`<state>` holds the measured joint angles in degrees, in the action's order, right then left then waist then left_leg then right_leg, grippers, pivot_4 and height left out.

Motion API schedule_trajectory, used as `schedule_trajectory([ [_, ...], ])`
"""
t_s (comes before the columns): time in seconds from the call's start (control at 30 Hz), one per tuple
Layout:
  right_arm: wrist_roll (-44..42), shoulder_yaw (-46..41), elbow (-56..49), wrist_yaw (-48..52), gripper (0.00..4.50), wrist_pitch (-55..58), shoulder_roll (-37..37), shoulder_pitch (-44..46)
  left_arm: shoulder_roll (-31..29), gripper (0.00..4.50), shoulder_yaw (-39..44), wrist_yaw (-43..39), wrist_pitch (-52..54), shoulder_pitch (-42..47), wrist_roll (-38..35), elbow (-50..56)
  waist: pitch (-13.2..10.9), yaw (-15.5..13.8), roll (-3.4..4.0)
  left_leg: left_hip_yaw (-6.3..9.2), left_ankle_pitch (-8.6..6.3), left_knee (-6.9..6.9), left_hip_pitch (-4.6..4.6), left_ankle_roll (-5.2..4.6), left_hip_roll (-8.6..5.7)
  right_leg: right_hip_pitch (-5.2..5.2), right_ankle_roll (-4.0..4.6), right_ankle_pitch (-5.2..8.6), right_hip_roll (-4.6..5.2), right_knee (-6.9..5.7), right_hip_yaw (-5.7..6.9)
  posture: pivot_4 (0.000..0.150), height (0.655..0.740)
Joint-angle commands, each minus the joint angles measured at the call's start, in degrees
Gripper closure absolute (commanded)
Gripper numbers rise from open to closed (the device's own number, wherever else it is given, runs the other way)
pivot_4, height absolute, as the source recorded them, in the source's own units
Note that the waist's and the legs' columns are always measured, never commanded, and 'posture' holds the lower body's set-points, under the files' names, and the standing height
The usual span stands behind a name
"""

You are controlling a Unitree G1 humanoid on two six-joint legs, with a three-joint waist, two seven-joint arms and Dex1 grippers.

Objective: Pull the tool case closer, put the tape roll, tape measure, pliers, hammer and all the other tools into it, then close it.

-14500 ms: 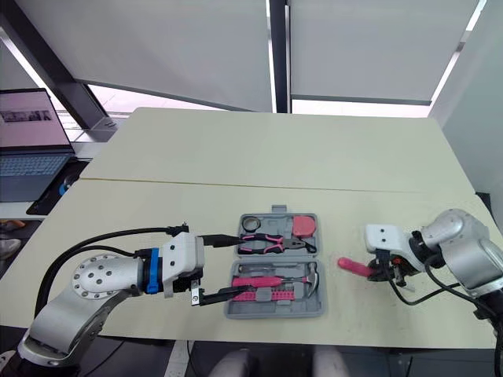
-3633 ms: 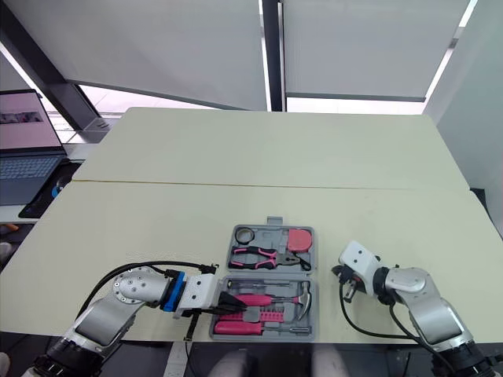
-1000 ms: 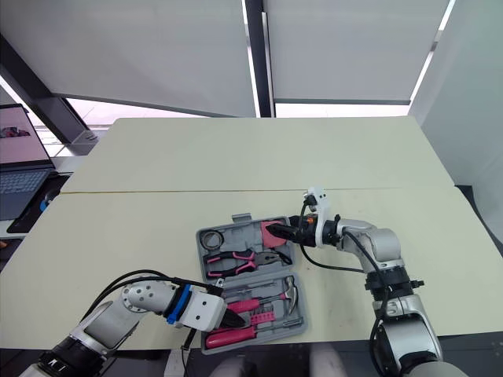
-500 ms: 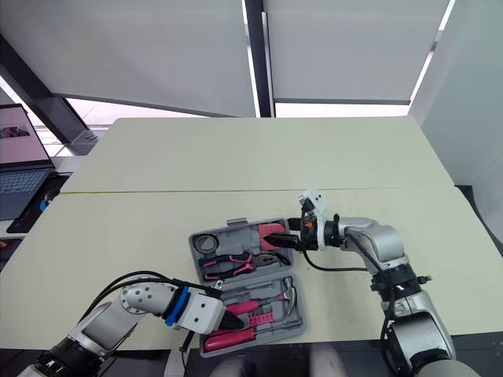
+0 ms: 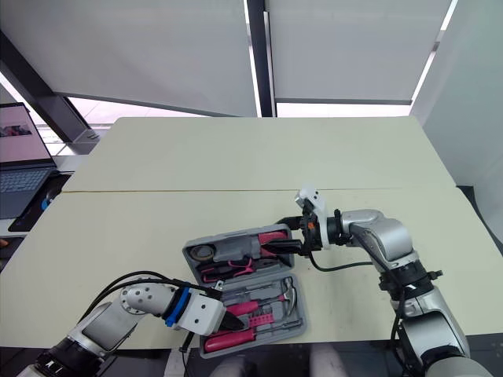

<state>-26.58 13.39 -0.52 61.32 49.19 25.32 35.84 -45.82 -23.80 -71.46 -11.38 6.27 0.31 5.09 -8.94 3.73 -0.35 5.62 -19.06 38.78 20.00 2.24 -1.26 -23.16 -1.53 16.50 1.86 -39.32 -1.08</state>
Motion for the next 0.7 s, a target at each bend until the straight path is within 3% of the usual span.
schedule_trajectory([
  [0.03,-0.8,0.2,-4.0,1.1,0.05,-1.2,1.1,-0.3,-1.6,4.50,2.3,0.7,5.1,-3.2,-2.4,3.7,0.0,0.0,-0.01,0.00,0.00,0.00,0.01,0.00,0.00,0.00,0.00,0.00,0.01,0.01,-0.01,0.150,0.7400],
  [0.2,-1.1,0.4,-7.2,1.0,0.05,-1.4,2.8,-1.6,-3.8,4.50,9.0,1.8,14.8,-7.1,-10.7,14.8,-0.1,-0.6,0.02,0.22,0.00,0.02,0.37,0.00,0.00,-0.10,0.00,0.00,0.04,0.26,0.10,0.150,0.7400],
  [0.33,-1.6,0.6,-12.9,1.6,0.05,-1.3,5.6,-3.5,-11.9,4.50,19.8,-0.1,33.4,-14.5,-25.8,25.2,-0.2,-0.8,-0.07,0.32,0.01,0.08,0.62,0.01,-0.03,-0.19,0.00,0.00,0.11,0.33,0.22,0.150,0.7400],
  [0.4,-2.0,0.5,-16.7,2.2,0.05,-0.8,8.0,-4.6,-15.3,4.50,24.3,-1.4,38.1,-18.0,-29.6,26.1,-0.2,-0.9,0.02,0.34,0.01,0.08,0.65,0.01,-0.04,-0.20,0.00,0.00,0.13,0.34,0.24,0.150,0.7400],
  [0.5,-3.3,0.5,-24.9,3.9,0.05,1.5,14.8,-7.2,-18.1,4.50,30.0,-2.2,40.4,-22.5,-30.6,22.9,-0.4,-1.2,0.10,0.31,0.01,0.08,0.64,0.01,-0.08,-0.17,0.00,0.00,0.15,0.37,0.25,0.150,0.7400],
  [0.7,-5.3,-4.1,-36.5,7.9,0.05,-1.4,28.1,-16.9,-18.0,4.50,35.3,-1.0,40.3,-24.0,-28.4,12.8,-0.5,-2.3,0.07,0.35,0.01,0.08,0.66,0.02,-0.06,-0.12,0.00,0.02,0.14,0.41,0.37,0.150,0.7400],
])
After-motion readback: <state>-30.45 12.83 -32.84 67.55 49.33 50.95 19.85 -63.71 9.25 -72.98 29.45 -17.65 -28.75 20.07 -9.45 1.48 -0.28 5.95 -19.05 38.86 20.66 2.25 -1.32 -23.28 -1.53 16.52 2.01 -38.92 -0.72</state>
